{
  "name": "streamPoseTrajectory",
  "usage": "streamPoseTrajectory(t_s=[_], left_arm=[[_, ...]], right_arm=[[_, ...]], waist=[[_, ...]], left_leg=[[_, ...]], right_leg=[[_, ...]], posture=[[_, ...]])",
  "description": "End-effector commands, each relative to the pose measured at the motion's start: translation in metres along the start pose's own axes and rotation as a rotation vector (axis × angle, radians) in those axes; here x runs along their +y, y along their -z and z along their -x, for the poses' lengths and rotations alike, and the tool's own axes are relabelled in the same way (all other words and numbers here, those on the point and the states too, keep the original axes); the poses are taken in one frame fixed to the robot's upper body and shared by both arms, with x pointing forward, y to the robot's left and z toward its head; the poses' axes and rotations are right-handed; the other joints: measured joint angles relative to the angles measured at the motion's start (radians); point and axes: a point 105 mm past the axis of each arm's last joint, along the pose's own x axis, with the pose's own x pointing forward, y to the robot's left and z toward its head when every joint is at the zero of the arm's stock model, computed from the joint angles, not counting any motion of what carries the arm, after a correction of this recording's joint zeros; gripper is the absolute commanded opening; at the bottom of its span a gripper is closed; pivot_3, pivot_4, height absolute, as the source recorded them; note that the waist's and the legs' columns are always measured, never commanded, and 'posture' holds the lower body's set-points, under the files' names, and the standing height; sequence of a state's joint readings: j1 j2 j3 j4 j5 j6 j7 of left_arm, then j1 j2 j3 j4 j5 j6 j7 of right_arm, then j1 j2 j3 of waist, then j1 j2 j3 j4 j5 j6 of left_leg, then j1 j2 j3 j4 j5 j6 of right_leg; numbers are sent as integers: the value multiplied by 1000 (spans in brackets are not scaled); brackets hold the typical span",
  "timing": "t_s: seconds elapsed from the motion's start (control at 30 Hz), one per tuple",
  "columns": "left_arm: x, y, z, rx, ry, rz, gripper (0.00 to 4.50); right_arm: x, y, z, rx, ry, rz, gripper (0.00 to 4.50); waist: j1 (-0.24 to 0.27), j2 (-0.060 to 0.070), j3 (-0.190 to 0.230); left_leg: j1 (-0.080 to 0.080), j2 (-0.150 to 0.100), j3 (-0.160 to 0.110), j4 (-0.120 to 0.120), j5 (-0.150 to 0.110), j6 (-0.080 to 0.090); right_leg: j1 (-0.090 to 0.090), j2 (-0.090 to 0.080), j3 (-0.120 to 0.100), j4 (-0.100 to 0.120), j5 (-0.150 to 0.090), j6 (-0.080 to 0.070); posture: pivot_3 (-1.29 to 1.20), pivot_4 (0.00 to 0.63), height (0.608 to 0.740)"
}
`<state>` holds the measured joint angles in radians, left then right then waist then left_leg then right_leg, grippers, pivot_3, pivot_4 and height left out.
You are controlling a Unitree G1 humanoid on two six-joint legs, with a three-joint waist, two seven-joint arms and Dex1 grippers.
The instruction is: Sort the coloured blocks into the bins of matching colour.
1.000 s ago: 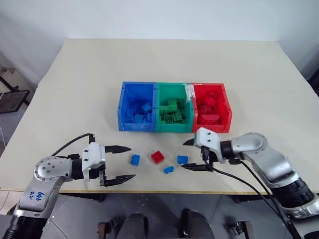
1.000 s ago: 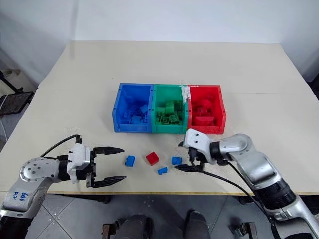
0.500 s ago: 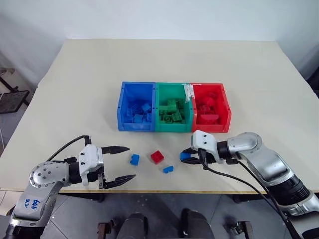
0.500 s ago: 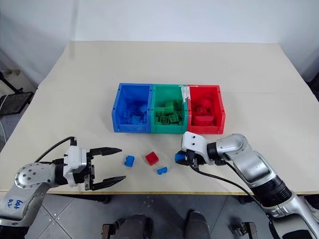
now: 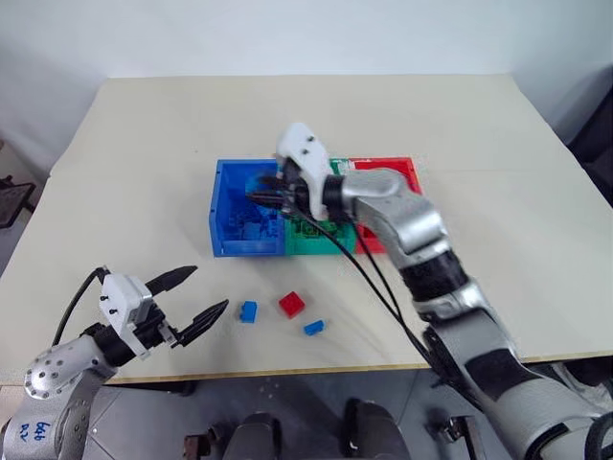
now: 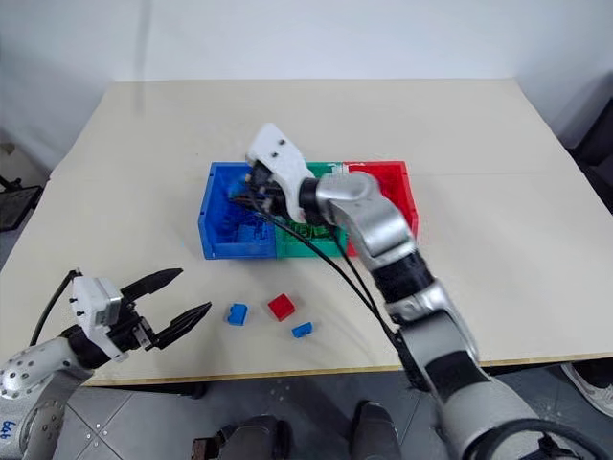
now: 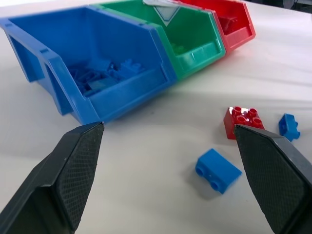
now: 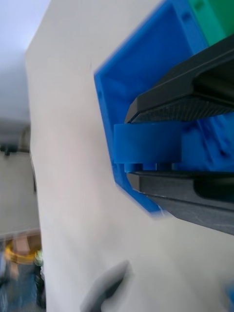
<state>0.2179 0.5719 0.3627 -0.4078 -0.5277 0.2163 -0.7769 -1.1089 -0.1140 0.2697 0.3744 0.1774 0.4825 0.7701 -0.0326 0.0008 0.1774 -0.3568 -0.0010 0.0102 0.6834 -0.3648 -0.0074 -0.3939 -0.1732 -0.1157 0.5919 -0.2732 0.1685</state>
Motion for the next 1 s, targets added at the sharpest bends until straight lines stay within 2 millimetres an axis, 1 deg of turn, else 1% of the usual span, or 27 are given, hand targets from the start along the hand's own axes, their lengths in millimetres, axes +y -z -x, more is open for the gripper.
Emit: streamPoseTrajectory(t_s=[0.03, 0.1, 0.2, 0.23, 0.27, 0.3, 0.33, 0.43, 0.53, 0.57, 0.63, 0.67, 0.8, 0.97, 1.0], left_arm=[[-1, -12, -3, -35, 17, -43, 4500], [-1, -14, -6, -39, 26, -49, 4500], [-1, -15, -10, -41, 48, -53, 4500], [-1, -15, -12, -40, 58, -54, 4500], [-1, -15, -15, -39, 76, -56, 4500], [-2, -15, -18, -37, 92, -58, 4500], [-3, -15, -19, -36, 103, -59, 4500], [-9, -17, -32, -25, 190, -84, 4500], [-16, -16, -41, -3, 282, -137, 4500], [-19, -16, -45, 4, 329, -154, 4500], [-25, -16, -51, 10, 409, -177, 4500], [-27, -17, -53, 8, 442, -181, 4500], [-36, -19, -62, 3, 564, -198, 4500], [-39, -23, -73, -1, 653, -220, 4500], [-39, -23, -75, -3, 665, -227, 4500]], right_arm=[[-5, -4, -6, -28, 15, 44, 1957], [-6, -3, -5, -31, 11, 48, 2561], [-4, -5, 5, -51, -17, 64, 3600], [-3, -6, 10, -60, -26, 69, 4012], [-1, -7, 19, -85, -47, 84, 4302], [1, -8, 27, -103, -65, 96, 4474], [4, -8, 33, -114, -79, 105, 4474], [12, 4, 75, -137, -128, 150, 4474], [18, 20, 112, -121, -143, 172, 4474], [21, 27, 130, -106, -146, 178, 4474], [24, 40, 161, -68, -136, 181, 4474], [25, 46, 174, -43, -124, 182, 4474], [34, 81, 229, 114, -65, 201, 4474], [47, 114, 286, 241, 12, 159, 4474], [49, 120, 294, 267, 22, 156, 4474]], waist=[[2, 0, 0], [2, 0, 0], [-1, 0, 0], [-3, 0, 0], [-2, 0, 0], [-1, 0, 0], [1, 0, 0], [8, 0, 0], [9, 0, 0], [9, 0, 0], [10, 0, 0], [11, 0, 0], [12, 0, 0], [32, 0, 0], [34, 0, 0]], left_leg=[[0, 0, 0, 0, 0, 0], [0, 0, 0, 0, 0, 0], [0, 0, 0, 0, 0, 0], [0, 0, 0, 0, 0, -1], [0, 1, 0, 0, 0, -1], [0, 1, 0, 0, 0, -1], [0, 1, 0, 0, 0, -1], [0, 0, 0, 0, 0, -1], [0, 0, 1, 0, 0, 0], [0, 0, 1, 0, 0, 0], [0, 0, 2, 0, -1, 0], [0, 0, 2, 0, -1, 0], [0, 0, 4, 0, -1, 0], [1, 1, 8, 0, -1, 0], [2, 1, 8, 0, -1, 1]], right_leg=[[0, 0, 0, 0, 0, 0], [0, 0, 0, 0, 0, 0], [0, 0, 0, 0, 0, 0], [0, 1, 0, 0, 0, 0], [0, 1, 0, 0, 0, 0], [0, 1, 0, 0, 0, 0], [0, 1, 0, 0, 0, 0], [0, 0, 0, -1, 0, 0], [1, 0, 0, -2, 0, 0], [1, 0, 0, -2, 0, 0], [1, 0, 0, -3, 0, 0], [1, 0, 0, -3, 0, 0], [1, 0, 1, -4, 0, 0], [2, 0, 3, -4, 0, 0], [2, 0, 4, -4, 0, 0]], posture=[[0, 150, 740], [0, 150, 740], [0, 150, 740], [0, 150, 740], [0, 150, 740], [0, 150, 740], [0, 150, 740], [0, 150, 740], [0, 150, 740], [0, 150, 740], [0, 150, 740], [0, 150, 740], [0, 150, 740], [0, 150, 740], [0, 150, 740]])
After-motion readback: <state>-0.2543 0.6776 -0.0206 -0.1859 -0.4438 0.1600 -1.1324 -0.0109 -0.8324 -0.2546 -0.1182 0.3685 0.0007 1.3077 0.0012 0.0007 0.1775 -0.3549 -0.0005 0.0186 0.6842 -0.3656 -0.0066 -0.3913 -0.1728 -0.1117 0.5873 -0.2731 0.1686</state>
